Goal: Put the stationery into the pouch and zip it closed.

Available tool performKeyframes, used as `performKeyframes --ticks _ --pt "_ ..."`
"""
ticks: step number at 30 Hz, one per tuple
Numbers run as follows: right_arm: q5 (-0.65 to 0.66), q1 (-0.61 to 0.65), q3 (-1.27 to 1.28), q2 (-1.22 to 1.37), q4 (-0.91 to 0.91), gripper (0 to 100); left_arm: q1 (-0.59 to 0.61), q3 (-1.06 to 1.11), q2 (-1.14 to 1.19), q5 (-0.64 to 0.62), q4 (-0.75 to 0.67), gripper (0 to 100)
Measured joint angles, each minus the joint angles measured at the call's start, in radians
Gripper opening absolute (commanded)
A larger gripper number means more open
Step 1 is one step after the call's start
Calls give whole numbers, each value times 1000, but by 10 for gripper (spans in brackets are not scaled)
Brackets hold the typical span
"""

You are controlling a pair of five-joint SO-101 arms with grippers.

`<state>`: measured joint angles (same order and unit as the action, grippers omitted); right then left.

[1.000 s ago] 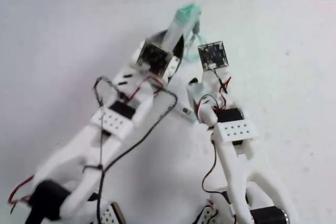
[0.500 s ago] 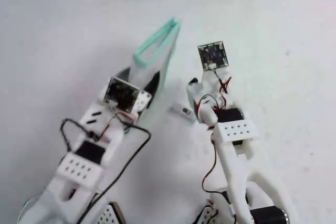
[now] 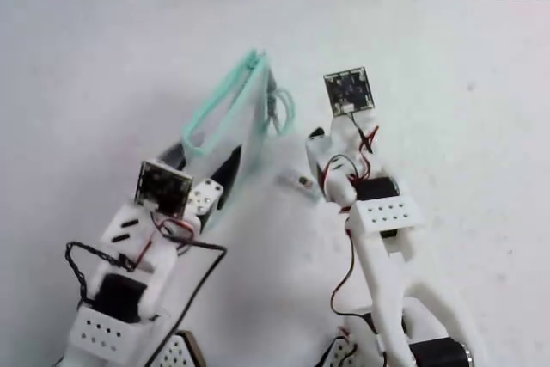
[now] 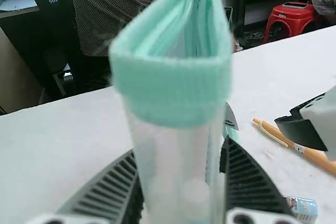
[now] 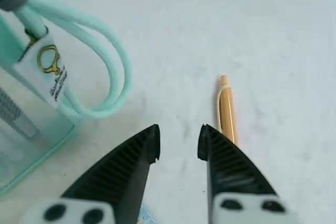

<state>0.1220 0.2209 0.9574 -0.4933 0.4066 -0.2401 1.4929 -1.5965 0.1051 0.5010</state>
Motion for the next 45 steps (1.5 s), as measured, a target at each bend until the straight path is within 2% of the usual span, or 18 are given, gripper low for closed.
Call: performKeyframes --ticks 5,8,12,19,32,45 --pt "18 9 0 3 44 123 0 2 -86 0 78 210" --pt "78 86 -20 40 117 123 0 2 -141 0 118 210" --pt "95 121 -110 169 193 123 5 6 -196 0 146 210" --pt "101 120 -341 437 405 123 87 55 -207 -32 115 210" --pt "186 141 -296 391 405 123 91 55 -207 -48 115 210" --pt "230 164 -345 525 399 108 101 58 -207 -51 103 210"
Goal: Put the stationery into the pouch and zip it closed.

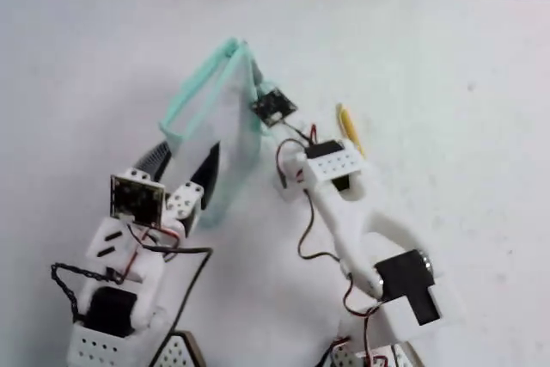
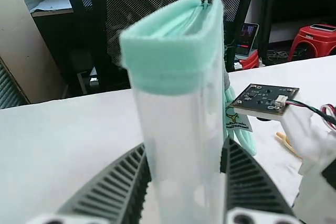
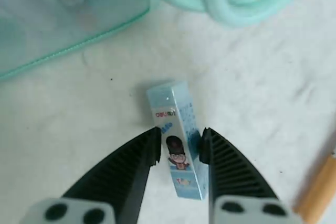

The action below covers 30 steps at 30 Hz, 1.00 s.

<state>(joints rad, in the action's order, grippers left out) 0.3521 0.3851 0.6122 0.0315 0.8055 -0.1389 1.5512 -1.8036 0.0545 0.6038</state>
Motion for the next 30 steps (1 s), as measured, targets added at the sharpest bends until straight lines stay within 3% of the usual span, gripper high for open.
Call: performKeyframes --ticks 6,14,30 --pt "0 -5 -2 2 0 27 0 0 0 0 0 210" --pt "0 0 -8 3 0 210 0 0 0 0 0 210" --pt "54 -2 60 -77 -58 180 0 0 0 0 0 210"
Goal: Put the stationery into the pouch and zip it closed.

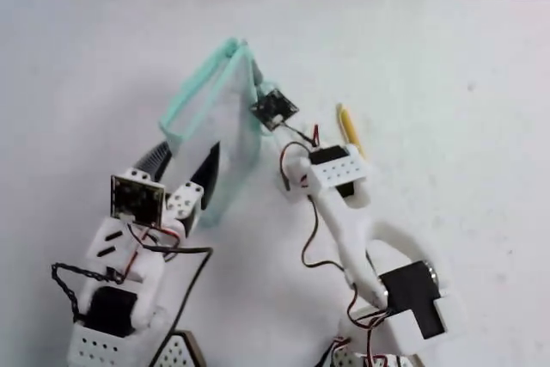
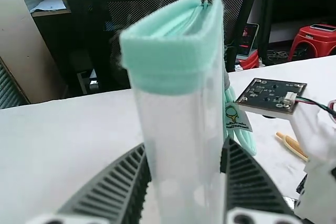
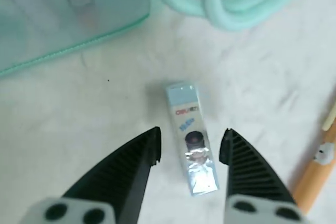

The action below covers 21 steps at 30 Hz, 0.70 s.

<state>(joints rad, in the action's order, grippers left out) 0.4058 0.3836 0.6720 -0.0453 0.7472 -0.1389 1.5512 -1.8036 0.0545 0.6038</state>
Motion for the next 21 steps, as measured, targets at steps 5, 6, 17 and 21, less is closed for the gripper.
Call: performKeyframes --ticks 5,6,17,21 --pt "3 -2 9 0 -40 180 0 0 0 0 0 210" --pt "3 -2 9 0 -44 180 0 0 0 0 0 210" --pt "37 -2 -11 66 -51 98 0 0 0 0 0 210" --pt "40 -8 -15 69 -64 14 0 0 0 0 0 210"
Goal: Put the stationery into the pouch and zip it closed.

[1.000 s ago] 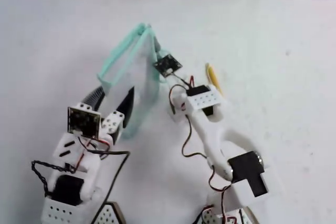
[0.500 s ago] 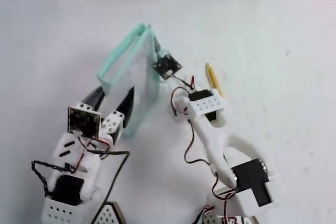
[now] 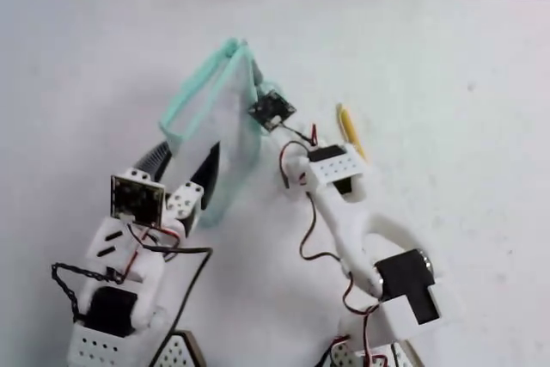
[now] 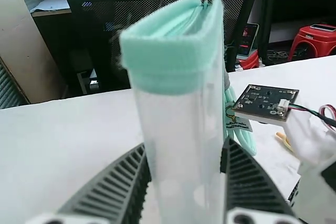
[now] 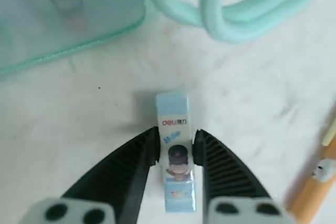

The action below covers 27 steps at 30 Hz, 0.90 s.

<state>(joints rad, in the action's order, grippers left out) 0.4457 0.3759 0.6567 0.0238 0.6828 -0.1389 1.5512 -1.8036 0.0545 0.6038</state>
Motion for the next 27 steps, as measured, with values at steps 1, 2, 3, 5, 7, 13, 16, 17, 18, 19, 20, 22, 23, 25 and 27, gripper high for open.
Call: performKeyframes --ticks 1,2,3,5,7,13,16,17,18,19,20,22,23,25,27 --pt "2 0 0 0 -5 24 0 0 0 0 0 210" --pt "3 -5 0 0 -5 19 0 0 0 0 0 210" --pt "3 -21 0 -2 -5 16 0 0 0 0 0 210" --pt "3 -74 0 -18 -5 18 0 0 0 0 0 210" --pt "3 -130 0 -75 -2 18 0 0 0 0 0 201" --pt "-57 -175 34 -396 95 18 0 0 0 0 0 192" --pt "-61 -160 34 -609 157 18 -2 0 0 0 5 192" --pt "-61 -146 34 -681 170 18 -2 0 0 0 5 192" --pt "-61 -132 34 -758 176 18 -2 0 0 0 5 193" --pt "-63 -124 34 -832 176 18 -2 0 0 0 5 193" --pt "-68 -118 34 -907 176 18 -2 0 0 0 5 193" --pt "-71 -86 34 -1043 158 18 -2 0 0 0 5 193" --pt "-71 -60 34 -1103 140 17 -2 0 0 0 5 193" --pt "-71 11 32 -1209 87 17 -2 0 0 0 6 193" --pt "-71 94 26 -1269 29 17 -12 0 0 0 6 193"
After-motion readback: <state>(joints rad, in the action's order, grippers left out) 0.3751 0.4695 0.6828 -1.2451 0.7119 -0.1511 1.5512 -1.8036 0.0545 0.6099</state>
